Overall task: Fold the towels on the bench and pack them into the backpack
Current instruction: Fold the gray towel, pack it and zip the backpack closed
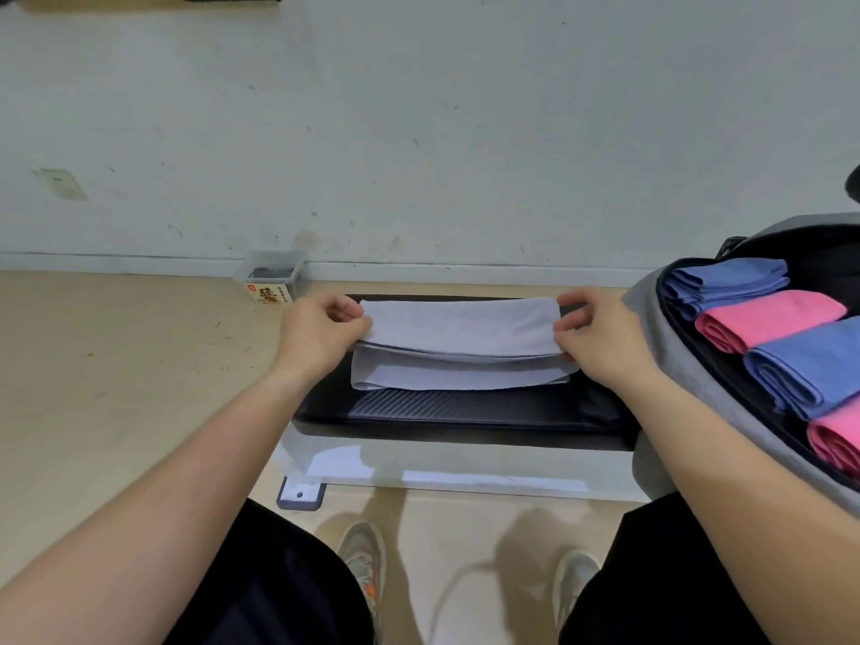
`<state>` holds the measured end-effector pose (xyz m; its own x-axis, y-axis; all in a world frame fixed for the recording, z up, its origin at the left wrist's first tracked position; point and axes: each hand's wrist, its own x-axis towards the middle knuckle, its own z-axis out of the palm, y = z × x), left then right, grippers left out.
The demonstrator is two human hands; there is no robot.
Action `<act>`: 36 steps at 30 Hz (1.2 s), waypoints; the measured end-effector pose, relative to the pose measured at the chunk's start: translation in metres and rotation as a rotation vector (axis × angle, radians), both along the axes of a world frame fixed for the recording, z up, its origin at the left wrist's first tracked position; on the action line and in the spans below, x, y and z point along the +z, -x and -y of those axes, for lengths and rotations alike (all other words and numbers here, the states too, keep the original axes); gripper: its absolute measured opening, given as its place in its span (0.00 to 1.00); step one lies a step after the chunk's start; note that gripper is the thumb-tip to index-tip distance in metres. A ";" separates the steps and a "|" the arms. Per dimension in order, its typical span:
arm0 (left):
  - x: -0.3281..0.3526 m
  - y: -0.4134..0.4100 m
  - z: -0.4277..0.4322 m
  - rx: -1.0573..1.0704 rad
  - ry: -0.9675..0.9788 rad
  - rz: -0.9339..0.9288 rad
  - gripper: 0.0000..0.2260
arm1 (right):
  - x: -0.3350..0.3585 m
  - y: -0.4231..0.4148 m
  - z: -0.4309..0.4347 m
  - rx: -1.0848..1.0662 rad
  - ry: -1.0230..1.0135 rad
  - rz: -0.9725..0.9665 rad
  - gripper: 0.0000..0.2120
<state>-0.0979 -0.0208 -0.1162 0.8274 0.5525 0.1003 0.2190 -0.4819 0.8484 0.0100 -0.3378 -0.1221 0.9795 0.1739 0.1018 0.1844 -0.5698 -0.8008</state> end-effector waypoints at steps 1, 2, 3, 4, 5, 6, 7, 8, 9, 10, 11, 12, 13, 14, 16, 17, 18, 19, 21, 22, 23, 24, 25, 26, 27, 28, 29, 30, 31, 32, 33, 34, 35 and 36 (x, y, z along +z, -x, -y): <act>-0.002 0.001 0.000 -0.022 0.024 -0.019 0.07 | 0.000 0.000 0.002 0.009 0.041 0.027 0.18; -0.003 0.002 0.000 -0.032 0.033 -0.044 0.09 | 0.000 0.000 0.003 0.020 0.074 0.046 0.18; -0.006 0.001 -0.001 -0.041 0.014 -0.064 0.10 | -0.001 0.000 0.004 0.034 0.101 0.057 0.18; -0.007 0.001 0.000 -0.053 -0.022 -0.088 0.10 | -0.002 -0.001 0.005 0.051 0.132 0.064 0.18; -0.008 0.001 0.001 -0.065 -0.056 -0.112 0.10 | -0.003 -0.001 0.005 0.072 0.169 0.072 0.18; -0.010 0.001 0.001 -0.080 -0.091 -0.131 0.10 | -0.004 -0.001 0.004 0.092 0.212 0.081 0.18; -0.011 0.000 0.002 -0.098 -0.127 -0.145 0.10 | -0.006 -0.001 0.003 0.109 0.257 0.089 0.18; -0.012 0.001 0.003 -0.111 -0.162 -0.164 0.09 | -0.007 -0.001 0.002 0.119 0.299 0.091 0.18; -0.014 0.001 0.004 -0.124 -0.182 -0.181 0.10 | -0.009 -0.002 0.001 0.123 0.337 0.086 0.19; -0.016 0.002 0.005 -0.137 -0.190 -0.201 0.10 | -0.010 -0.003 0.001 0.125 0.366 0.077 0.19; -0.018 0.003 0.007 -0.149 -0.194 -0.217 0.10 | -0.012 -0.004 0.002 0.126 0.390 0.068 0.19; -0.020 0.003 0.008 -0.158 -0.203 -0.228 0.11 | -0.013 -0.005 0.003 0.127 0.406 0.061 0.19; -0.022 0.003 0.008 -0.163 -0.214 -0.235 0.11 | -0.014 -0.006 0.004 0.129 0.420 0.060 0.19; -0.024 0.003 0.009 -0.161 -0.223 -0.239 0.11 | -0.014 -0.007 0.005 0.135 0.438 0.068 0.19; -0.026 0.002 0.008 -0.153 -0.235 -0.245 0.11 | -0.014 -0.006 0.003 0.153 0.505 0.100 0.17; -0.028 0.002 0.008 -0.154 -0.241 -0.250 0.10 | -0.014 -0.004 0.000 0.163 0.560 0.124 0.16; -0.029 0.002 0.008 -0.157 -0.253 -0.256 0.10 | -0.015 -0.001 -0.003 0.177 0.627 0.157 0.14; -0.030 0.002 0.008 -0.161 -0.268 -0.262 0.09 | -0.016 0.002 -0.006 0.195 0.696 0.200 0.12; -0.031 0.003 0.009 -0.168 -0.297 -0.268 0.09 | -0.019 0.009 -0.012 0.217 0.814 0.272 0.10; -0.029 0.004 0.009 -0.173 -0.320 -0.275 0.09 | -0.018 0.013 -0.013 0.218 0.866 0.297 0.09; -0.028 0.004 0.008 -0.182 -0.351 -0.291 0.08 | -0.016 0.016 -0.015 0.219 0.917 0.319 0.09; -0.025 0.006 0.007 -0.197 -0.388 -0.321 0.08 | -0.014 0.018 -0.015 0.222 0.969 0.340 0.08; -0.021 0.007 0.007 -0.210 -0.428 -0.362 0.07 | -0.011 0.020 -0.016 0.220 1.011 0.368 0.08; -0.016 0.008 0.007 -0.217 -0.480 -0.408 0.05 | -0.009 0.021 -0.018 0.207 1.024 0.407 0.07; -0.011 0.008 0.008 -0.206 -0.552 -0.442 0.02 | -0.008 0.021 -0.021 0.180 0.992 0.459 0.07; -0.007 0.006 0.011 -0.175 -0.629 -0.439 0.01 | -0.009 0.020 -0.026 0.148 0.920 0.503 0.07; -0.005 0.001 0.015 -0.131 -0.701 -0.401 0.04 | -0.010 0.019 -0.032 0.123 0.822 0.532 0.07; -0.005 -0.005 0.020 -0.102 -0.747 -0.338 0.06 | -0.011 0.017 -0.040 0.110 0.718 0.547 0.08; -0.008 -0.013 0.027 -0.096 -0.763 -0.253 0.08 | -0.013 0.015 -0.051 0.127 0.640 0.524 0.10; -0.011 -0.020 0.034 -0.122 -0.757 -0.178 0.10 | -0.015 0.014 -0.062 0.166 0.597 0.489 0.13; -0.016 -0.028 0.042 -0.169 -0.747 -0.133 0.13 | -0.016 0.012 -0.073 0.209 0.574 0.447 0.16; -0.022 -0.036 0.049 -0.230 -0.739 -0.125 0.15 | -0.019 0.010 -0.083 0.250 0.560 0.403 0.20; -0.028 -0.041 0.056 -0.294 -0.735 -0.157 0.18 | -0.023 0.008 -0.092 0.288 0.561 0.366 0.22; -0.035 -0.046 0.061 -0.350 -0.734 -0.216 0.21 | -0.027 0.006 -0.099 0.325 0.583 0.337 0.25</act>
